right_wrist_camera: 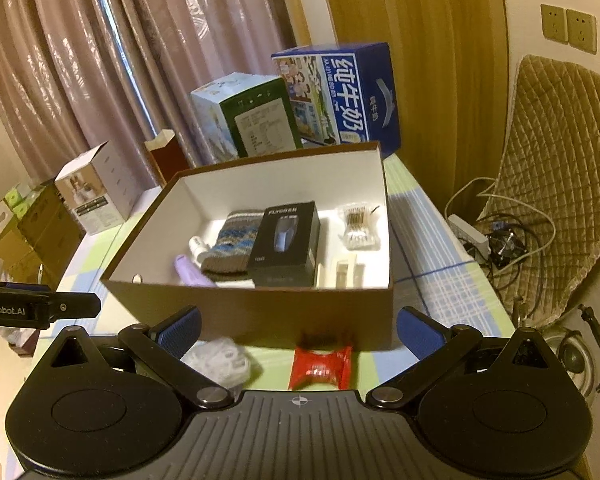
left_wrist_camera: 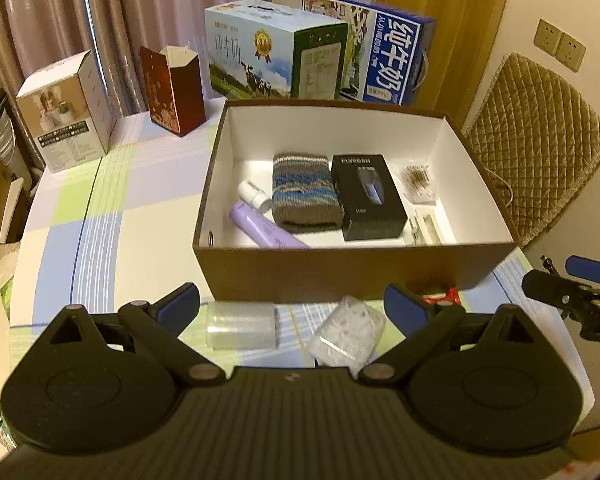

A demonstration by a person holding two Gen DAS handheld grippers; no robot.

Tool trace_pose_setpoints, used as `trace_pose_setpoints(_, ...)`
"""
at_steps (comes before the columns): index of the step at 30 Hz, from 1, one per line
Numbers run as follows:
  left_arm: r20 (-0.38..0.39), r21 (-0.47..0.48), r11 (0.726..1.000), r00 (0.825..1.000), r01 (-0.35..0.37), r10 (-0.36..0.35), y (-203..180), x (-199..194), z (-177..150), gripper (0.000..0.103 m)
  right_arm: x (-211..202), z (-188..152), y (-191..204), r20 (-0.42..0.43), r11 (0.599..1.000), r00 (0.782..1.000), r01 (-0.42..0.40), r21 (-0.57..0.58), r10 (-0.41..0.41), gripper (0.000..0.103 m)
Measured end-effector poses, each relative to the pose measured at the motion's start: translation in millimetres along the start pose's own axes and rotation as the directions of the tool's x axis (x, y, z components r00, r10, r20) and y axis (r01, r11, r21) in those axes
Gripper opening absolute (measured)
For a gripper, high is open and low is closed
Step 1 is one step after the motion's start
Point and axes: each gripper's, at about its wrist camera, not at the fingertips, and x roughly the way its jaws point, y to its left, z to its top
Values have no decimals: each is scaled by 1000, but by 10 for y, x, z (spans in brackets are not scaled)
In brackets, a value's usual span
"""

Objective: Organize objects
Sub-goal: 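Withdraw both open tools from the box back toward the table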

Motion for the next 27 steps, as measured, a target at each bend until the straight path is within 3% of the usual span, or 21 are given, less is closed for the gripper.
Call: trace_pose_setpoints(27, -84, -51, 998, 996, -31, 26, 56, -171, -746, 97, -148, -499, 43, -114, 1000, 993, -24, -4, 24, 101)
